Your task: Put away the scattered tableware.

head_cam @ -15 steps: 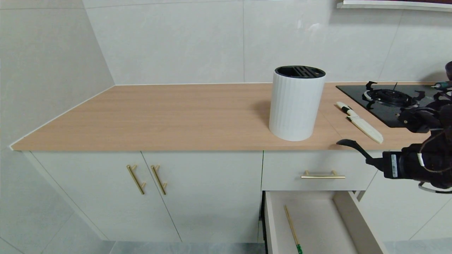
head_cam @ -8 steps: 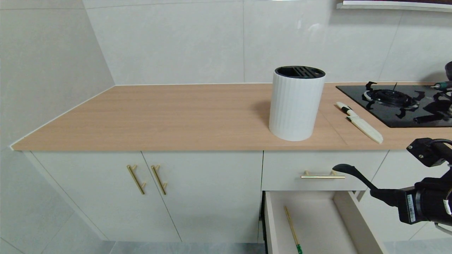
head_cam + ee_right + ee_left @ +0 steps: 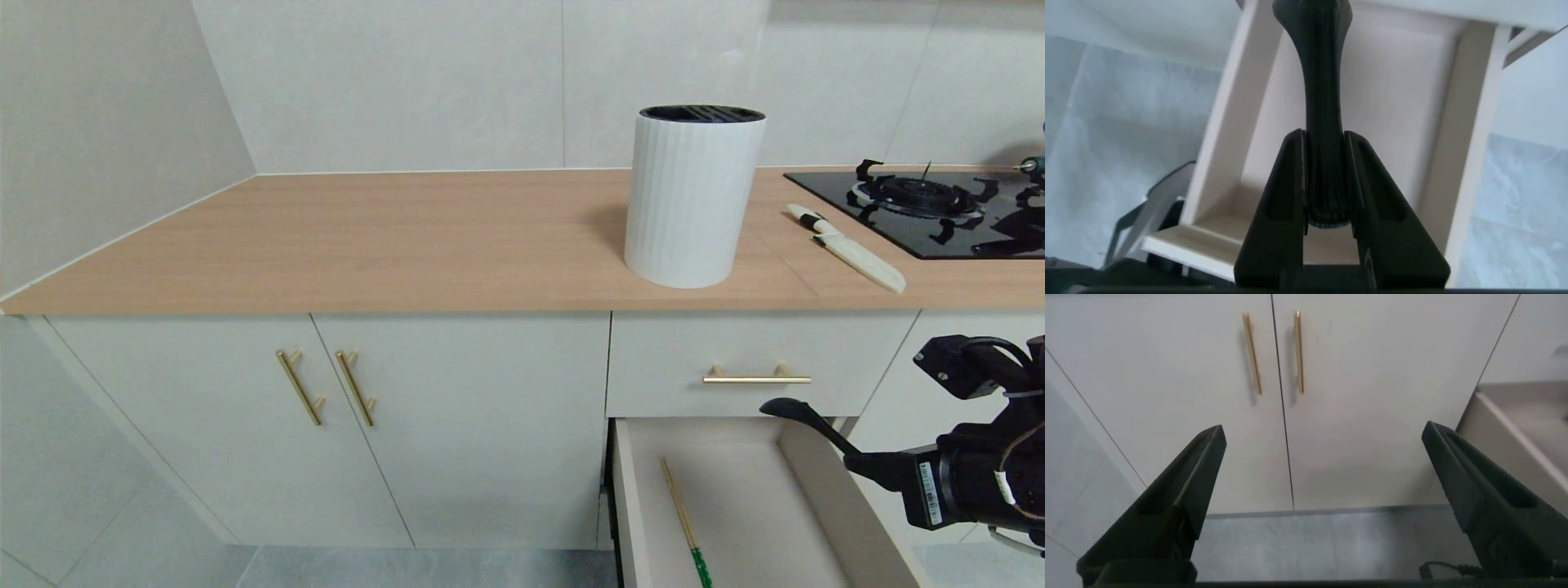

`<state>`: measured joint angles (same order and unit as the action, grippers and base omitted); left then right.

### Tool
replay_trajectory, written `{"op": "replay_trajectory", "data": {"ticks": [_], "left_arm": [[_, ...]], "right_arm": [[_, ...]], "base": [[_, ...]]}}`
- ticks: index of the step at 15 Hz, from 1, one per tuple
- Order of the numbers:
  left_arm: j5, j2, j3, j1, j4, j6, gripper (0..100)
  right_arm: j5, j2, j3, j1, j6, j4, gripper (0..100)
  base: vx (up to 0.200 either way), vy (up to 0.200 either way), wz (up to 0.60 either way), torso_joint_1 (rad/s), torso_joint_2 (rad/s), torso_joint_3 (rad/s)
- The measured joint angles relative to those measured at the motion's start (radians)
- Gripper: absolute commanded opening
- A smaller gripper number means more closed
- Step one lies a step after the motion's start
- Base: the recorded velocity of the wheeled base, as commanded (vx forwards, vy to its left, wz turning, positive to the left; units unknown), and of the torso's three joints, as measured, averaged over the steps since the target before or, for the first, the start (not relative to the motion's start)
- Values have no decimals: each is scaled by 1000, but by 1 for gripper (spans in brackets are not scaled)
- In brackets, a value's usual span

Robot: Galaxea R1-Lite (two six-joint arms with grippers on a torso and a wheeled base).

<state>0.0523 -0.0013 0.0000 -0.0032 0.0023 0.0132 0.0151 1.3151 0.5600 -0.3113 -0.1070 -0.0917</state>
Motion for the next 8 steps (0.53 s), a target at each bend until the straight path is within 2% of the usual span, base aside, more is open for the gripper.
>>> {"op": "replay_trajectory", "data": {"ticks": [8], "left_arm": [[0, 0, 0, 0, 0, 0, 100]], "right_arm": [[0, 44, 0, 1, -2, -3, 0]], "base": [[0, 0, 0, -170, 459, 288]]}}
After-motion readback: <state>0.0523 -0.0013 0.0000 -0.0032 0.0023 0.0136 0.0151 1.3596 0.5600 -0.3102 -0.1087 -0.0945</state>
